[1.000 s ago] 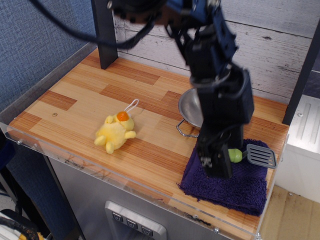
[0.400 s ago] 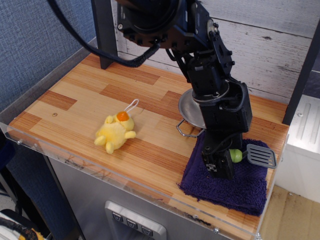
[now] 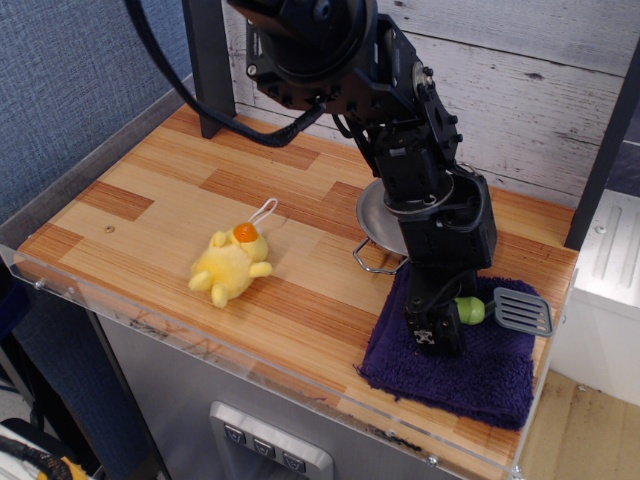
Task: Pick up the green spatula and place it on the left of the pot
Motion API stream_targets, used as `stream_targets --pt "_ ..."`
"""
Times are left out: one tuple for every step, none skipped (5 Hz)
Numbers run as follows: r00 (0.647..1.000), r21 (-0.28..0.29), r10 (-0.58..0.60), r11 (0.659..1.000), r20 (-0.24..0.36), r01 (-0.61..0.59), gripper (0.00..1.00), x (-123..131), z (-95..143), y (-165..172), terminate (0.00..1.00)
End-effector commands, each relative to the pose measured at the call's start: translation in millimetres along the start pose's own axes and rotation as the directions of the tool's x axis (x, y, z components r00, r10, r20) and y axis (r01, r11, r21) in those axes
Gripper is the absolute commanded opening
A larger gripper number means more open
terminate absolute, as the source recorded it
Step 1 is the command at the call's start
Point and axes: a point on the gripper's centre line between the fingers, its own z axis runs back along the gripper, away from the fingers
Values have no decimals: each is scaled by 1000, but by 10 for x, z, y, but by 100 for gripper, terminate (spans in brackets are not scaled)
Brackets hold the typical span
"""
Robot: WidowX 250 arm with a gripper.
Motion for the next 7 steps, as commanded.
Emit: stream_targets --pt "1000 61 -9 998 8 8 0 26 64 31 0" --pt "1000 55 -9 998 6 9 0 27 71 4 0" --pt "1000 57 -13 998 8 12 0 32 96 -12 0" --pt "999 26 -24 999 37 23 0 118 166 -5 0" --pt "998 23 -36 999 56 35 0 280 382 52 0" --pt "997 49 -29 998 74 25 0 368 629 112 0" --pt "998 102 9 995 64 -16 0 325 853 163 0"
